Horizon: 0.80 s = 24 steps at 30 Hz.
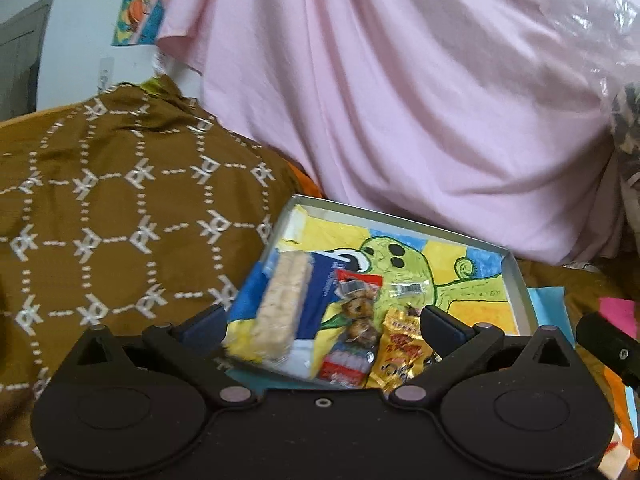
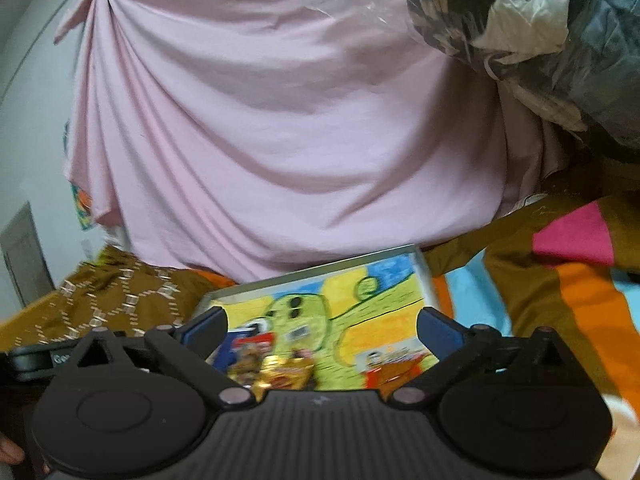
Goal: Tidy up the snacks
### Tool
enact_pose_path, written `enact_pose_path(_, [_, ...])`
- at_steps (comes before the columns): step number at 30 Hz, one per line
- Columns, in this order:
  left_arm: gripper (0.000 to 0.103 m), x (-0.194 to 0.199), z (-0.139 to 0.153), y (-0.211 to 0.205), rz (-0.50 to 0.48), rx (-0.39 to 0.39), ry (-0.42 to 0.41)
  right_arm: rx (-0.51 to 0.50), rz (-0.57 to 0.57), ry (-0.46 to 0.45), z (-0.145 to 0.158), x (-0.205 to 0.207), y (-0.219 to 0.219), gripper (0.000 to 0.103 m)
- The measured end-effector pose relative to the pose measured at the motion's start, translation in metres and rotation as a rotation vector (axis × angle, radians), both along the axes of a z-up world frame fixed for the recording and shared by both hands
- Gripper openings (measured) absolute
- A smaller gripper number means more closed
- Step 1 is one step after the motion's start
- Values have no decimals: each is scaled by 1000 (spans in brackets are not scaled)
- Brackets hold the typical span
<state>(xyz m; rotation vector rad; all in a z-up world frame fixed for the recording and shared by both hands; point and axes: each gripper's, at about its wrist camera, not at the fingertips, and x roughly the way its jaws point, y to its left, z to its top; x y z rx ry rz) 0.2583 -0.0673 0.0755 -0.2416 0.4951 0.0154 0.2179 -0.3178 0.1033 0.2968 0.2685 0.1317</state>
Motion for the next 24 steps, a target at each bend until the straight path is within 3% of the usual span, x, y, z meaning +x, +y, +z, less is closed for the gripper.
enact_pose_path(8, [102, -57, 2, 35, 16, -10, -8, -53, 46, 32, 0, -57, 39, 103])
enact_pose_path(16, [102, -93, -8, 73, 77, -74, 12, -66, 33, 67, -8, -102, 58, 103])
enact_pose_path(24, [102, -121, -23, 89, 62, -10, 12, -182, 45, 112, -24, -116, 85, 103])
